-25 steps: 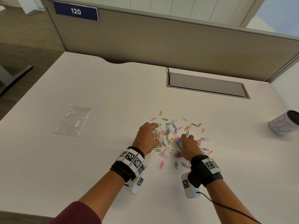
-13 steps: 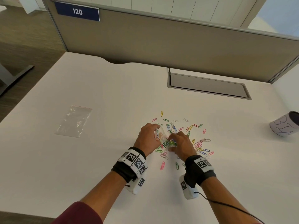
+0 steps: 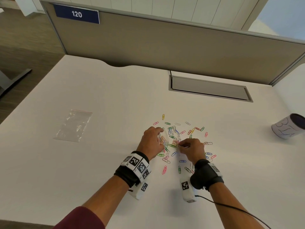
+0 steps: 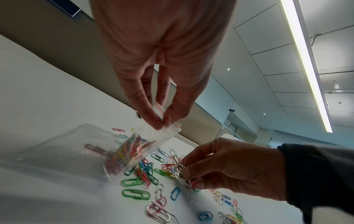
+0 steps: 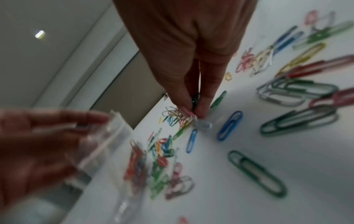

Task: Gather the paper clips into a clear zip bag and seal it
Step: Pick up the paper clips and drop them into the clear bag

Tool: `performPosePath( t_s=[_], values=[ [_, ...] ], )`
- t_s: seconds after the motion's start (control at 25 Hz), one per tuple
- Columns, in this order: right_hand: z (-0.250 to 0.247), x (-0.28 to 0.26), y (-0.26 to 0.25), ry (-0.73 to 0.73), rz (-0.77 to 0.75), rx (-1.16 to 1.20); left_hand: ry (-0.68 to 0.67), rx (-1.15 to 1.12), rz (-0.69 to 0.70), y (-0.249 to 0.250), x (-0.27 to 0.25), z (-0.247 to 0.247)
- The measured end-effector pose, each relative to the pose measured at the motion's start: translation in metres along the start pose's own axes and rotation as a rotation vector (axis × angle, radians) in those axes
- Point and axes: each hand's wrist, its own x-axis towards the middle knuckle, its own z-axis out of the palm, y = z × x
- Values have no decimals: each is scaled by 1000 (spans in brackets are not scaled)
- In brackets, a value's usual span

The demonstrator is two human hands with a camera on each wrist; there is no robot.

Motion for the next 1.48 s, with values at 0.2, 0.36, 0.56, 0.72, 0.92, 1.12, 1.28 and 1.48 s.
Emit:
performPosePath(
  t_s=[0.2, 0.36, 0.56, 0.72, 0.92, 1.12, 1.28, 1.48],
  values=[
    [-20, -13, -22, -116, 92, 482, 0, -7, -9, 1, 0, 2],
    [-32, -16, -50, -293, 97, 583, 2, -14, -5, 4, -2, 4],
    [-21, -12, -67, -348, 144, 403, -22, -36, 9, 11, -7, 6],
    [-11, -10, -72, -302, 128, 366, -31, -52, 4, 15, -11, 4],
    [-1, -12, -79, -314, 39, 245, -16, -46, -6, 12, -11, 0],
    [4, -11, -80, -129, -152, 248, 45, -3, -35, 7, -11, -10],
    [2, 1, -56, -93, -202, -192, 84, 35, -67, -2, -12, -22],
    [30, 8, -36, -313, -181, -489, 86, 37, -77, -8, -13, -25]
  ],
)
